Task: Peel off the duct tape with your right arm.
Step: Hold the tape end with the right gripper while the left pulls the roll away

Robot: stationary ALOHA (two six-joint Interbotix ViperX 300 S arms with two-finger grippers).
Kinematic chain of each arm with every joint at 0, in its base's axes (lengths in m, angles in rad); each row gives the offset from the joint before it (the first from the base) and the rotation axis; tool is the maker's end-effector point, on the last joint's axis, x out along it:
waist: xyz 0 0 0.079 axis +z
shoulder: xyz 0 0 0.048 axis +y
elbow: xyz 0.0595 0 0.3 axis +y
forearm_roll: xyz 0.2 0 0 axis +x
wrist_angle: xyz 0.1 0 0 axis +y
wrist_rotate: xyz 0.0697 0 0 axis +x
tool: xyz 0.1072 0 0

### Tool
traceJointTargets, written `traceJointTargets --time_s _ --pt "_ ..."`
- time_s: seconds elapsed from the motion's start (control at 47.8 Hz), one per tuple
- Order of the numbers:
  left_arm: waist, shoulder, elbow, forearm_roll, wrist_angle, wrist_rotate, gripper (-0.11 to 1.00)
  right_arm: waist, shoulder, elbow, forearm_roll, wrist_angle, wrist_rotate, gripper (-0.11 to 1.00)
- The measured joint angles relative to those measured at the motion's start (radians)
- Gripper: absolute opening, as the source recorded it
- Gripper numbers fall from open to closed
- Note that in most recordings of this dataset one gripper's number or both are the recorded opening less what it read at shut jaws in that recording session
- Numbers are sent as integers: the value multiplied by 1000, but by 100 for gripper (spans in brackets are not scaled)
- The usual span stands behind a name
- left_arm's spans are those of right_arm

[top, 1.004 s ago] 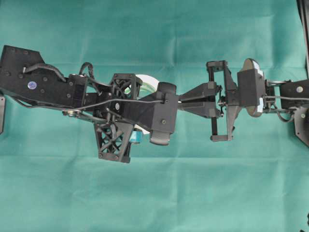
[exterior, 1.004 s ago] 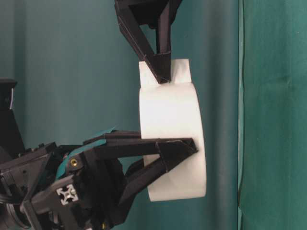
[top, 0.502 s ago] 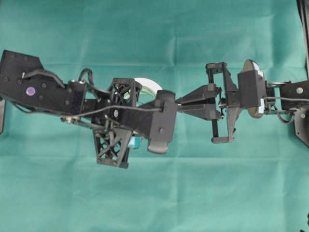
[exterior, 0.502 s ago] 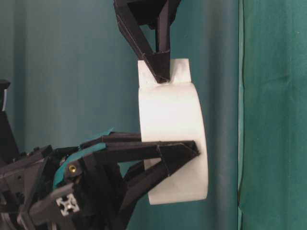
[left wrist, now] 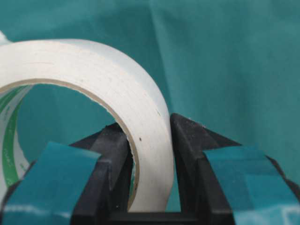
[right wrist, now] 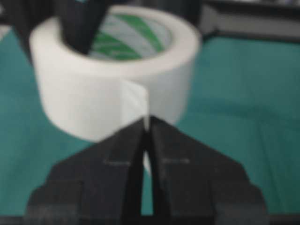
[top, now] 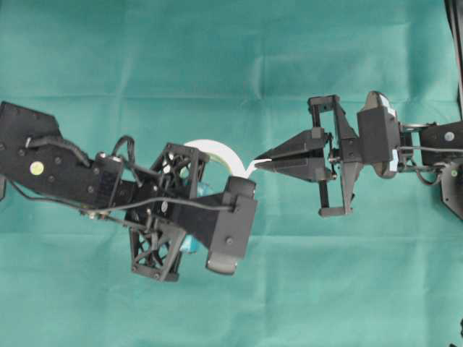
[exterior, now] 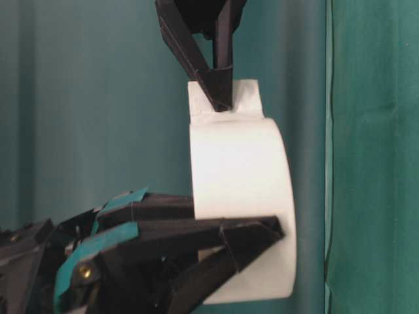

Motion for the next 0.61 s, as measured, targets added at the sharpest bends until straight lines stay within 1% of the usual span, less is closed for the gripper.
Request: traceJointTargets --time_s 0.335,0.46,0.607 --pt "-6 0 0 0 2 6 21 0 0 3 2 0 2 -9" --pt "-23 0 0 0 5 35 21 -2 0 6 6 0 3 -9" --pt "-69 0 0 -2 9 72 21 -6 2 11 8 0 6 -9"
